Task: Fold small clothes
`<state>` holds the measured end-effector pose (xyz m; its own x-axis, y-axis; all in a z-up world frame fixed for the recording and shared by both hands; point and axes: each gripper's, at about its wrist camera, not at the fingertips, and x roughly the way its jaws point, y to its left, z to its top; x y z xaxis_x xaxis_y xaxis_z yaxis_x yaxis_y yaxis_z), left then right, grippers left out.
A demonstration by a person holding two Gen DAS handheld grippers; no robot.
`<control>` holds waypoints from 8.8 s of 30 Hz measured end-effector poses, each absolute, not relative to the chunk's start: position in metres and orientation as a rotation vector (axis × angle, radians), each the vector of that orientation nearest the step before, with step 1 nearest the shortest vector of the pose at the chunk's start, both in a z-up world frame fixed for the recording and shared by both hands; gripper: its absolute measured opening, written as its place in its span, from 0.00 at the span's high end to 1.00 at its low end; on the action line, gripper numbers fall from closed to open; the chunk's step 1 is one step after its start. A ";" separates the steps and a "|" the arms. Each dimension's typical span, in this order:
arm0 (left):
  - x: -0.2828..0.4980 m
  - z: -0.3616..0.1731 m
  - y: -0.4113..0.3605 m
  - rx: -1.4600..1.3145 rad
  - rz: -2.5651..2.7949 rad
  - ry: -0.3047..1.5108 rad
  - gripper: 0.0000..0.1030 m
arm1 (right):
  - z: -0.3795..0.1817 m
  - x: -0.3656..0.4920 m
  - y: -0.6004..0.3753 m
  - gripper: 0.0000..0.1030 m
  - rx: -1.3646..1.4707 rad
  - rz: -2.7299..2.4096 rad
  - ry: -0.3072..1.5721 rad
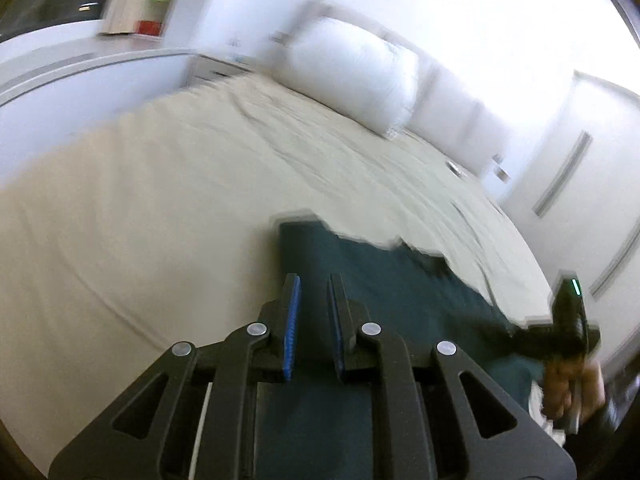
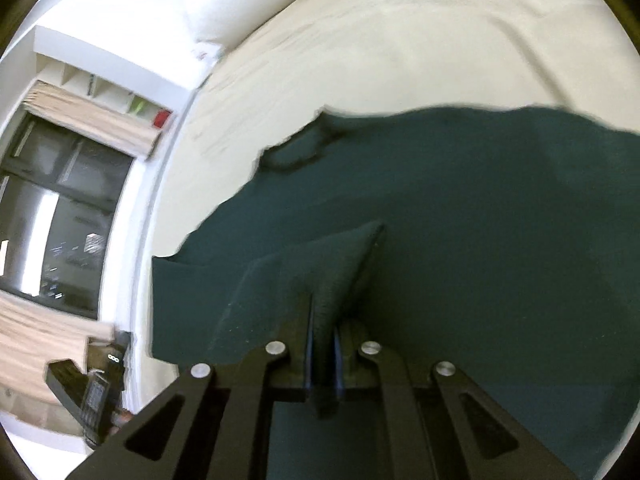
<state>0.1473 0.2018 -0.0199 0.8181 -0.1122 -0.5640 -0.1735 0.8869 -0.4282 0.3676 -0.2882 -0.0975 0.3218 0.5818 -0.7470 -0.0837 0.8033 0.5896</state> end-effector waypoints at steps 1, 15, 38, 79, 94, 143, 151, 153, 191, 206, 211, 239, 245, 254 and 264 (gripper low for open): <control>0.151 -0.014 0.212 -0.489 0.057 0.607 0.87 | -0.097 0.368 -0.296 0.92 0.481 0.437 1.164; 0.236 -0.051 0.167 -0.343 -0.049 0.842 0.87 | -0.110 0.370 -0.325 0.92 0.426 0.340 1.155; 0.276 -0.105 0.138 -0.119 0.042 0.957 0.87 | -0.127 0.372 -0.349 0.91 0.444 0.347 1.128; 0.219 -0.074 0.048 -0.516 -0.247 0.894 0.24 | -0.133 0.136 -0.714 0.29 1.162 -0.312 0.561; 0.212 -0.096 0.018 -0.618 -0.308 0.994 0.25 | -0.149 0.194 -0.755 0.87 1.184 -0.354 0.600; 0.284 -0.100 -0.022 -0.619 -0.402 1.138 0.93 | -0.117 0.234 -0.467 0.30 0.957 0.339 0.708; 0.269 -0.078 0.039 -0.636 -0.316 1.039 0.93 | -0.122 0.240 -0.494 0.28 1.152 0.311 0.667; 0.266 -0.081 0.054 -0.657 -0.291 1.039 0.93 | -0.124 0.245 -0.490 0.28 1.161 0.314 0.679; 0.238 -0.108 0.122 -0.703 -0.256 1.032 0.93 | -0.068 0.296 -0.445 0.28 0.867 0.318 0.701; 0.234 -0.115 0.137 -0.769 -0.285 1.022 0.92 | -0.133 0.364 -0.427 0.33 0.831 0.307 0.877; 0.217 -0.087 0.145 -0.679 -0.099 0.983 0.90 | -0.126 0.350 -0.455 0.32 0.876 0.296 0.832; 0.235 -0.106 0.113 -0.580 -0.313 0.910 0.90 | -0.136 0.332 -0.472 0.22 0.936 0.558 0.862; 0.210 -0.089 0.122 -0.559 -0.276 0.946 0.90 | -0.129 0.324 -0.464 0.31 0.819 0.482 0.921; 0.070 -0.051 0.164 -0.460 -0.174 0.911 0.31 | -0.081 0.200 -0.455 0.21 0.473 0.429 0.846; -0.049 -0.076 0.196 -0.574 -0.150 1.052 0.31 | -0.104 0.103 -0.471 0.21 0.427 0.400 0.951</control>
